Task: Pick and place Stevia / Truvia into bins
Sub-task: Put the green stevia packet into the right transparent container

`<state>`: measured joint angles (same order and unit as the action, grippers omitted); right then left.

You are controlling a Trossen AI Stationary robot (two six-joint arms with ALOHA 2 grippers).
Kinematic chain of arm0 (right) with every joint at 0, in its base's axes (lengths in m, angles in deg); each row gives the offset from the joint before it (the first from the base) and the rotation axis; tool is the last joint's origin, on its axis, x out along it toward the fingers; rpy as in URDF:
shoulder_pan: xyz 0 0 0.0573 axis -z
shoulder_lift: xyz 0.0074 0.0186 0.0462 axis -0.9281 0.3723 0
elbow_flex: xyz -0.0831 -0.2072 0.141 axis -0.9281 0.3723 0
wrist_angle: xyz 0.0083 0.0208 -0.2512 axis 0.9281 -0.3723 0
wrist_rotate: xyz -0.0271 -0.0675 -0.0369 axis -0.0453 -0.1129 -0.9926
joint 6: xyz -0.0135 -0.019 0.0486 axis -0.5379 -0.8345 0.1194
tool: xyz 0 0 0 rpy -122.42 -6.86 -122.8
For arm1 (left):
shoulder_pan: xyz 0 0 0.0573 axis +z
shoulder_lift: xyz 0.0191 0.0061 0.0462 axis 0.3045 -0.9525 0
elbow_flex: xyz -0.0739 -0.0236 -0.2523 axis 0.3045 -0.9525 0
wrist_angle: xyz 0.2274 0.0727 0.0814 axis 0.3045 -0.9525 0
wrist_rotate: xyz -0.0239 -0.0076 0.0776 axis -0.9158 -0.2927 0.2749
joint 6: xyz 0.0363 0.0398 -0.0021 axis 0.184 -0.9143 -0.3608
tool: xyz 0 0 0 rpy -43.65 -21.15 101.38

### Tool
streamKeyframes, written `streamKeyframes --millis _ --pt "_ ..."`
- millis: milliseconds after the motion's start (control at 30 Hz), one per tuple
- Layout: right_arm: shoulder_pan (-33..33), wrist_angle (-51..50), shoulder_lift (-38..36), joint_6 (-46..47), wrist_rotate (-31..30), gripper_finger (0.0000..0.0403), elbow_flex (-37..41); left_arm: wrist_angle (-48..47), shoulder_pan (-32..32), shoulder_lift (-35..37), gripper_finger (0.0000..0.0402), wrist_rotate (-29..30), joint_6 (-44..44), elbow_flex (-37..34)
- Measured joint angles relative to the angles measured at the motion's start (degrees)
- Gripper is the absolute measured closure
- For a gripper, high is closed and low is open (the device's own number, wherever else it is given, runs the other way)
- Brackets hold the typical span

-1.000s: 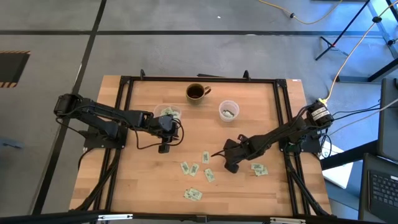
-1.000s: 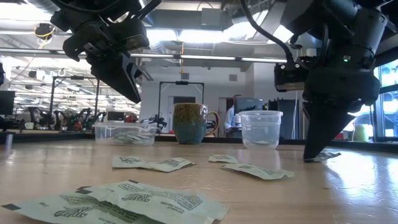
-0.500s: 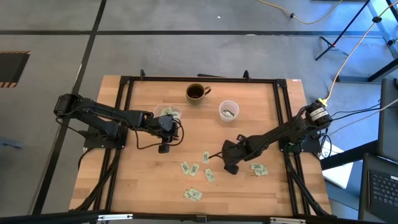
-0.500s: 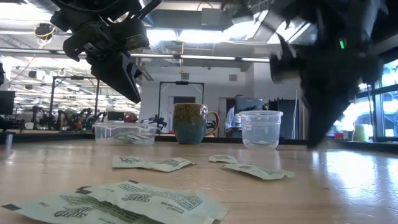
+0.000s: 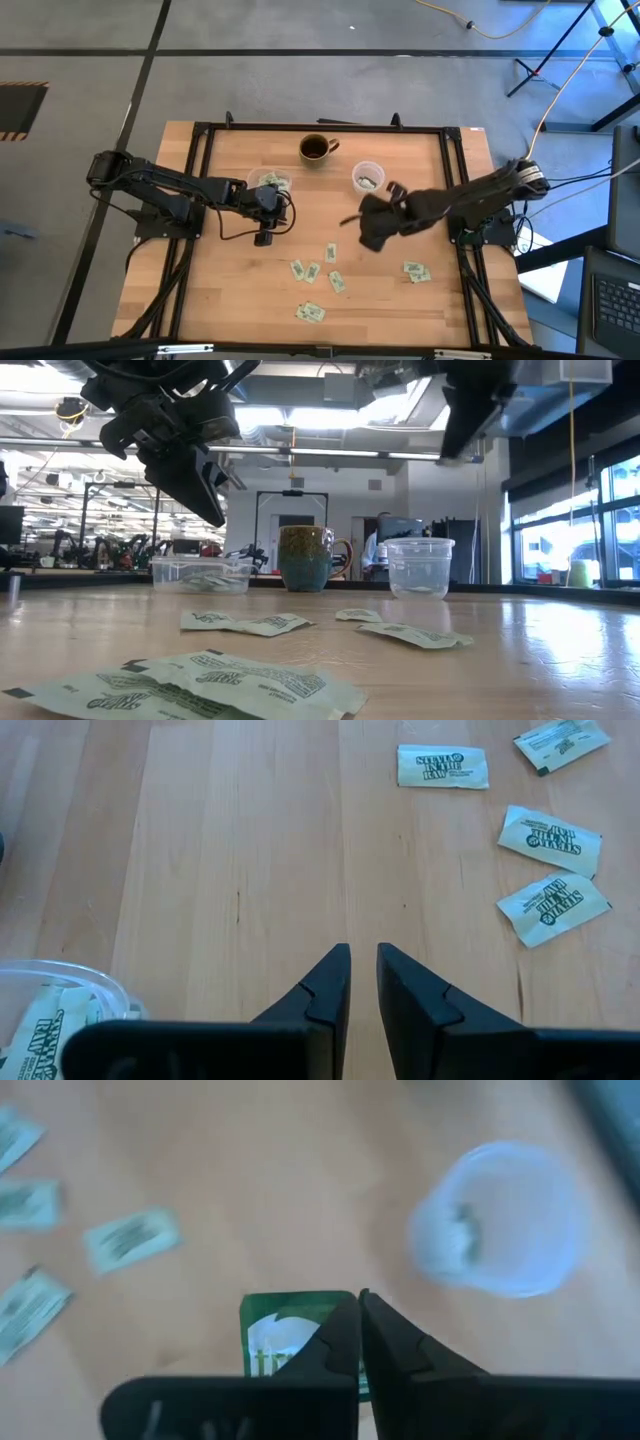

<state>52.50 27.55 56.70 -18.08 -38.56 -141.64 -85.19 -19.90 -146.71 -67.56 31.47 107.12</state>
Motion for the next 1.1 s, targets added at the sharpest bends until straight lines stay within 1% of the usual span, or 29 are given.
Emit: streamKeyframes --millis 167,300,467,567,633,767,1100 --pt "7.2 -0.4 -2.1 -5.2 -1.5 0.0397 -1.5 0.0 0.0 0.0 0.0354 0.0 0.0 0.0" --pt "13.8 0.5 -2.2 -9.8 -1.4 0.0397 -0.3 -0.4 0.0 0.0 0.0355 0.0 0.0 0.0" --pt "21.4 7.4 -2.2 -14.4 -0.6 0.0396 3.5 -0.4 0.0 0.0 0.0355 0.0 0.0 0.0" --pt "24.5 12.0 -2.2 -16.1 2.2 0.0396 6.4 -0.4 0.0 0.0 0.0354 0.0 0.0 0.0" --pt "26.0 14.2 -2.2 -16.4 3.4 0.0396 8.1 -0.4 0.0 0.0 0.0353 0.0 0.0 0.0" --pt "27.8 19.0 -2.2 -16.4 3.8 0.0396 12.6 -0.4 0.0 0.0 0.0353 0.0 0.0 0.0" --pt "29.0 33.4 -2.2 -17.8 3.8 0.0396 22.9 -0.4 0.0 0.0 0.0352 0.0 0.0 0.0"
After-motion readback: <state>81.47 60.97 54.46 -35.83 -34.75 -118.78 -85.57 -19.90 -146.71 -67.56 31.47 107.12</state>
